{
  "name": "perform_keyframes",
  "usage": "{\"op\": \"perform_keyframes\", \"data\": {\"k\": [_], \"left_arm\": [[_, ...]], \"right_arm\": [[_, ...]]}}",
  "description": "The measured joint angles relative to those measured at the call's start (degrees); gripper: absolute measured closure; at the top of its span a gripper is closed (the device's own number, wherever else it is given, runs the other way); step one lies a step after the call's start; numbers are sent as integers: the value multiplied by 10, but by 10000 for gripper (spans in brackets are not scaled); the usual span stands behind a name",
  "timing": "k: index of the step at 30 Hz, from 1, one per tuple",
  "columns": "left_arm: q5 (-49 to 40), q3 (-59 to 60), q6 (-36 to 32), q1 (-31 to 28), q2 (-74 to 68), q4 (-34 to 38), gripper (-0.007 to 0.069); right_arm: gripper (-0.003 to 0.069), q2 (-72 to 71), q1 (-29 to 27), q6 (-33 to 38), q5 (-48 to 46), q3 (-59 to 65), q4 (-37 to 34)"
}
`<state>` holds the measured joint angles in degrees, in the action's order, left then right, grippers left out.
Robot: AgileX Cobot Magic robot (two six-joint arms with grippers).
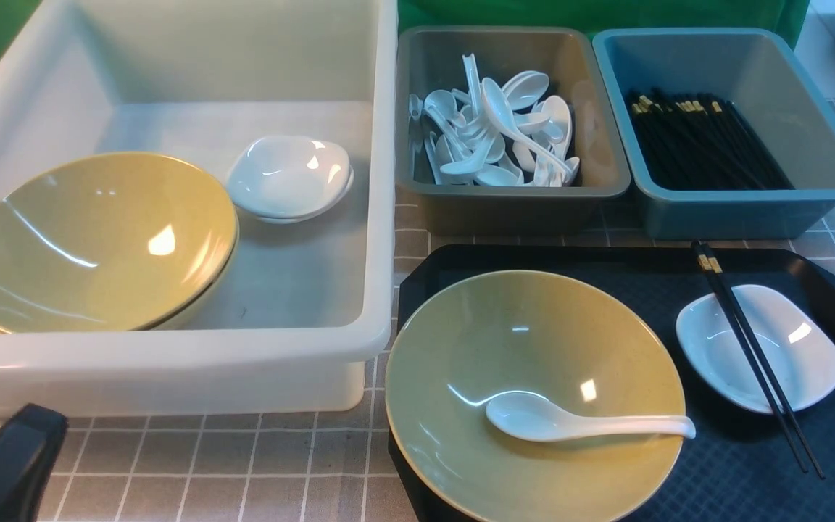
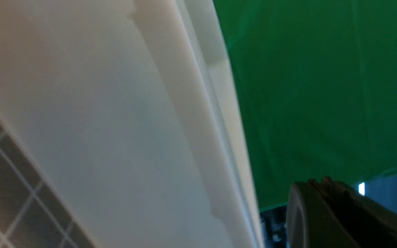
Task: On grey table put chopsticks spoon bowls plates into blue grey white boxes.
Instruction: 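Move the grippers toward the tableware on the black tray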
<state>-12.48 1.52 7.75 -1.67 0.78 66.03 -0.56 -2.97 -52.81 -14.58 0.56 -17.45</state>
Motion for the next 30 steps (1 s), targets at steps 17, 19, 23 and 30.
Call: {"op": "perform_keyframes", "data": {"k": [17,19,23,30], "left_arm": [[-66,-169,-347,1,-91,-62,635],[-109,-218,-379,1,-153,-112,635],[-261,-354,-380,1,-310,-261,635],[-535,-533,-367,19,-510,-439,635]], "right_arm": [[605,69,70,391,-147,-186,4],[646,139,77,437,-189,-253,44],[659,302,80,557,-318,-398,106],[659,518,103,630,-468,-546,140]]}}
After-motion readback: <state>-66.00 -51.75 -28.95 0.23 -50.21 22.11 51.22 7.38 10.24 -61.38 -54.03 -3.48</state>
